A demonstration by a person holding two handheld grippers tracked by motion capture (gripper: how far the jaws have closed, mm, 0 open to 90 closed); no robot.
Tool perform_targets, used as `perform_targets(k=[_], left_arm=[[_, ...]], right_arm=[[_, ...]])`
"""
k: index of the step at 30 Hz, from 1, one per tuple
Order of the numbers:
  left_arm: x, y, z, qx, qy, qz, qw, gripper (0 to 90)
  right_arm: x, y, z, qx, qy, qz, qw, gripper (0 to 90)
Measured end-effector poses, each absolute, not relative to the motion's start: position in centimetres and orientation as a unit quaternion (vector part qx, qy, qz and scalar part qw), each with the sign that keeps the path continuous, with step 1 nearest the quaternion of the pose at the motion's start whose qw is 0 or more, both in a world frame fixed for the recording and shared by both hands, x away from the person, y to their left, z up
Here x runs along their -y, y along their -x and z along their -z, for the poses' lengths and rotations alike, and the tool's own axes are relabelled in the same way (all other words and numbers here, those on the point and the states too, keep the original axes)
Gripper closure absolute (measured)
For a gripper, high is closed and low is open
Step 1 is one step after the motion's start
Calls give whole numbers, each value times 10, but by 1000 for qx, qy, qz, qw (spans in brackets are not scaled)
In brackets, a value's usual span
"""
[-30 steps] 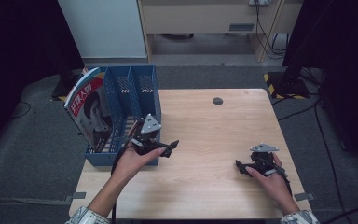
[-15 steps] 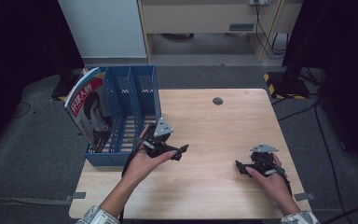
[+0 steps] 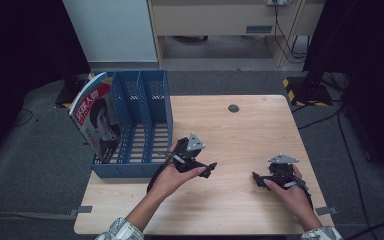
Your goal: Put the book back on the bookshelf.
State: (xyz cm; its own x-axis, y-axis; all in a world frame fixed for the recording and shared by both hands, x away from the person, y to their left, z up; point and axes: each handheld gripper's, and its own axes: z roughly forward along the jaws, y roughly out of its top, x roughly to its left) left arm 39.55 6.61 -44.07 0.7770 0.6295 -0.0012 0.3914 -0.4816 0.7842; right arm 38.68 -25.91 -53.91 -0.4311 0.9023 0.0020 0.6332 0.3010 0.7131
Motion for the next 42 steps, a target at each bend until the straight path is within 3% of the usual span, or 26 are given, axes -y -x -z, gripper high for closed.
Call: perform_targets(k=[25, 42], left_arm=[[-46, -400, 503, -343, -859, -112, 362, 39], [-50, -419, 517, -390, -840, -147, 348, 39]], right_arm=[[259, -386, 539, -781, -491, -328, 204, 46], [259, -386, 539, -781, -491, -328, 203, 46]])
